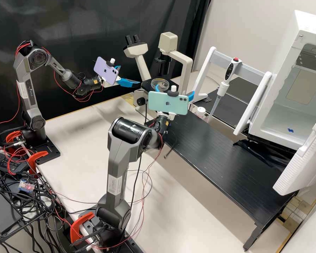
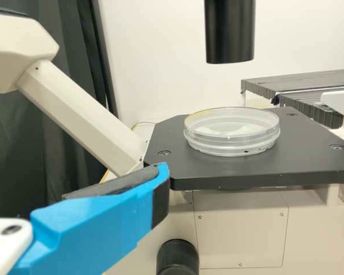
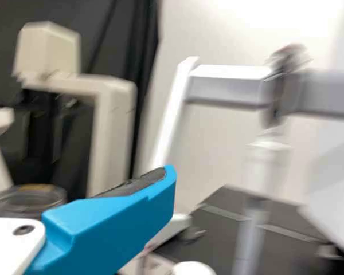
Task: Move the petri dish to the microscope
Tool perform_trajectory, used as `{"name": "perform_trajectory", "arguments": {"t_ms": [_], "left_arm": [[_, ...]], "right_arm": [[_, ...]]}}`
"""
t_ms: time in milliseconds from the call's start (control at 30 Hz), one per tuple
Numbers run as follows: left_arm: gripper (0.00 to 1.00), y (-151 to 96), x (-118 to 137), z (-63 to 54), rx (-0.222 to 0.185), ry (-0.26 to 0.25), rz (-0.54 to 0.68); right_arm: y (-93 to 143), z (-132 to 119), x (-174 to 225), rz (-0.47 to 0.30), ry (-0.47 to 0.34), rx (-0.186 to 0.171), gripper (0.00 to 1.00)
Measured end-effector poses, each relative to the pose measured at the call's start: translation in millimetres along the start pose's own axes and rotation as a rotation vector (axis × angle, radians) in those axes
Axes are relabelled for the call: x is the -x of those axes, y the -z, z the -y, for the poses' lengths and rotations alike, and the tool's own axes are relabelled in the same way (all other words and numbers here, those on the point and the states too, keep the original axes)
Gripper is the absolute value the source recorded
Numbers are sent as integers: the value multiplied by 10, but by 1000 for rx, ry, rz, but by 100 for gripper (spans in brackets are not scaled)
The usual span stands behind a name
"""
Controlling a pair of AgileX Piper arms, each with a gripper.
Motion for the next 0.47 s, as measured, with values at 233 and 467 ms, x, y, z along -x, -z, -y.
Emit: {"name": "perform_trajectory", "arguments": {"t_ms": [233,467], "left_arm": [[100,0,0,0,0,0,0],[100,0,0,0,0,0,0]], "right_arm": [[-283,-184,478,214,-122,6,100],[-517,-241,742,374,-188,-34,100]]}}
